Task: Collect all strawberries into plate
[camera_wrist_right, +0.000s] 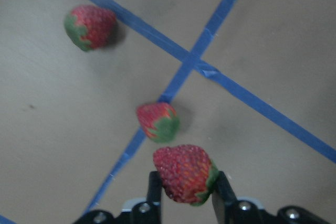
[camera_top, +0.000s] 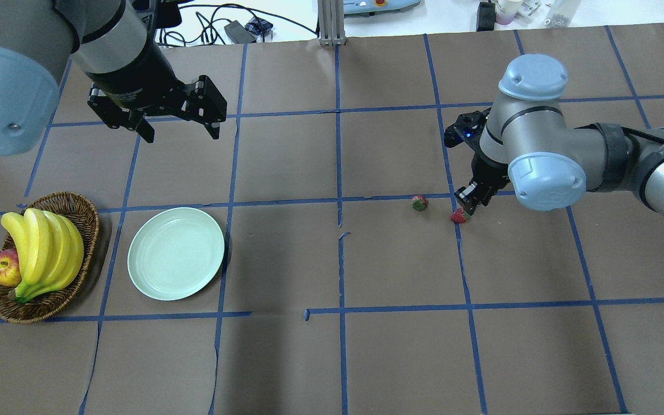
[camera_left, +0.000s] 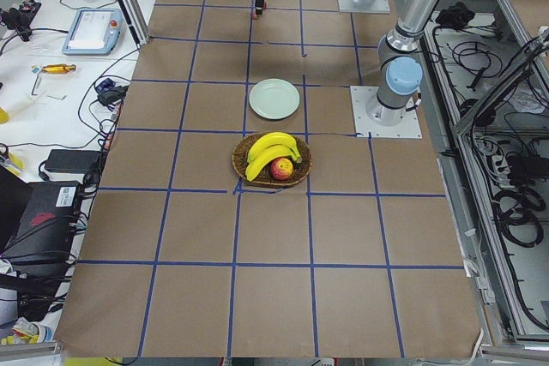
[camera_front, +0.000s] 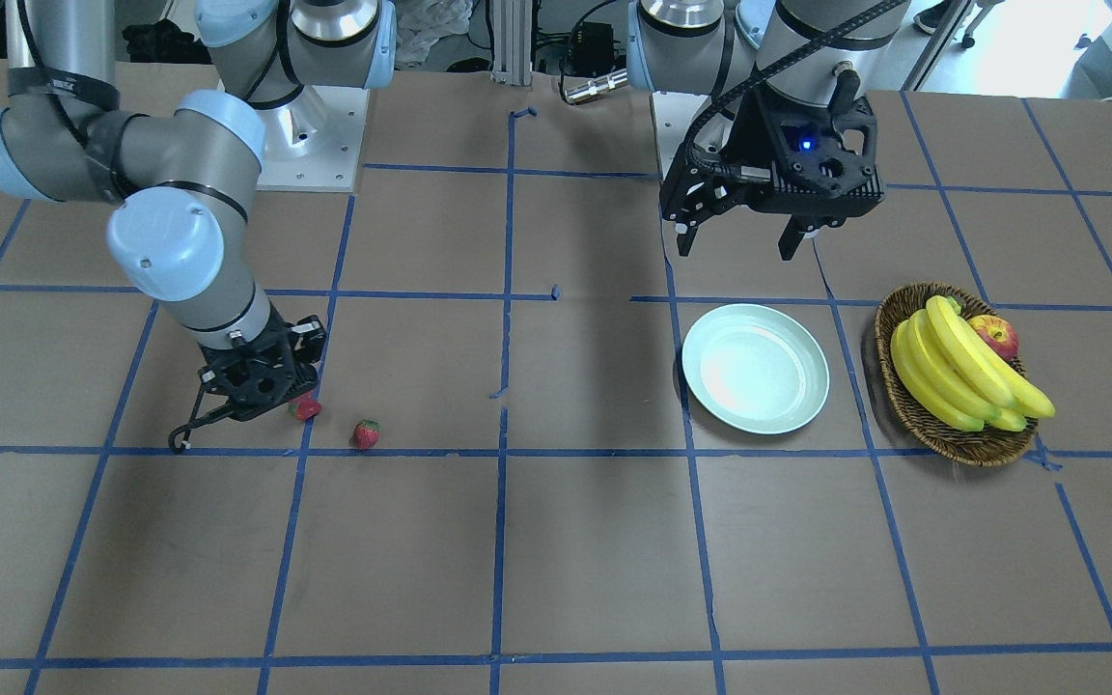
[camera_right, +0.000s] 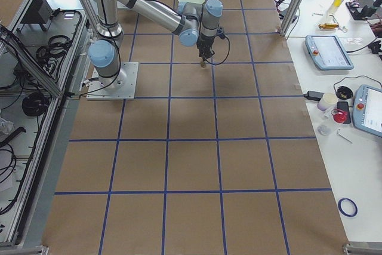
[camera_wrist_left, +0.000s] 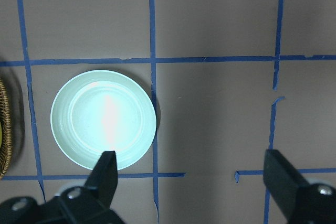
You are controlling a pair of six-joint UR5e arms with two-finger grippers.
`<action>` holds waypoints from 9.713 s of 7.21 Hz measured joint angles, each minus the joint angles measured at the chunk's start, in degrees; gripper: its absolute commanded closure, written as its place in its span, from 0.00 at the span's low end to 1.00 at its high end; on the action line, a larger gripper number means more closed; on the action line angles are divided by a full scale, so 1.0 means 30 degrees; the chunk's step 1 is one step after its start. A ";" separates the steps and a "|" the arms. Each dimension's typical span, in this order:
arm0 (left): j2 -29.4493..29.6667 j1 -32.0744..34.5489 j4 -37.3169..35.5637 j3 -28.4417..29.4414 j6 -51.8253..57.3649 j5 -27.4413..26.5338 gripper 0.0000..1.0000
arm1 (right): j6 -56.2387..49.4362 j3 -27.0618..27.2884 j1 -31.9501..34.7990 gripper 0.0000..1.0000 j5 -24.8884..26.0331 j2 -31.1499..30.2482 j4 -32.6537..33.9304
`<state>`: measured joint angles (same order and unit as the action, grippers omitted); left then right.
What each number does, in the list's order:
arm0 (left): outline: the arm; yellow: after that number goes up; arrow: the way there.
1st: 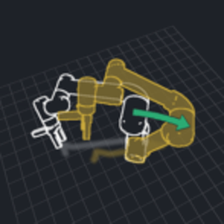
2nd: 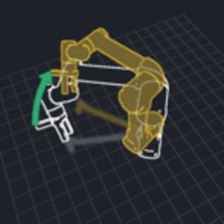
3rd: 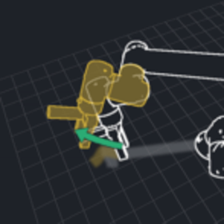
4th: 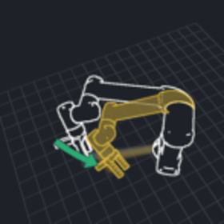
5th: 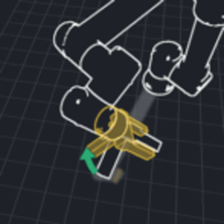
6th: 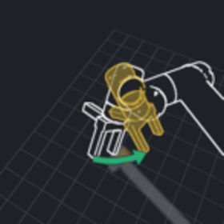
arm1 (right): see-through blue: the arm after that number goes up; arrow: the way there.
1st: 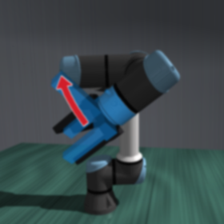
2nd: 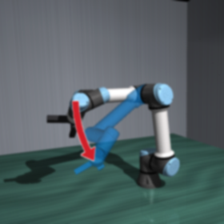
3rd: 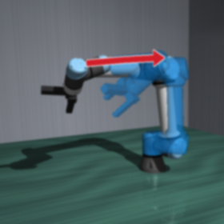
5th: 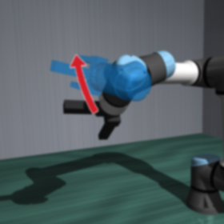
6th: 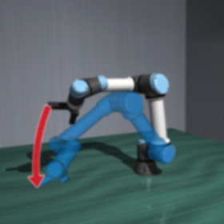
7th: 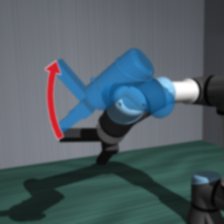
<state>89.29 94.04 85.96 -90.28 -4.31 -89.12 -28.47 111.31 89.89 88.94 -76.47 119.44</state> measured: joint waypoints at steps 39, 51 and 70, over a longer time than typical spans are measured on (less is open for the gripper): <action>-0.0140 0.0029 -0.0001 -0.0259 0.0000 -0.0041 0.00 | 1.3407 -0.1662 0.7226 0.00 0.0321 0.2808 0.2350; -0.0058 0.0029 0.0000 -0.0264 0.0001 -0.0028 0.00 | 1.2235 -0.1844 0.3442 1.00 0.1843 0.3975 0.3297; -0.0054 0.0029 0.0000 -0.0297 0.0001 0.0023 0.00 | 0.9000 -0.6998 0.1276 0.00 -0.0060 -0.3651 -0.8902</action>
<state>89.13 94.13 85.96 -91.17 -4.31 -89.05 -1.47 90.31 93.72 88.76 -87.42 92.74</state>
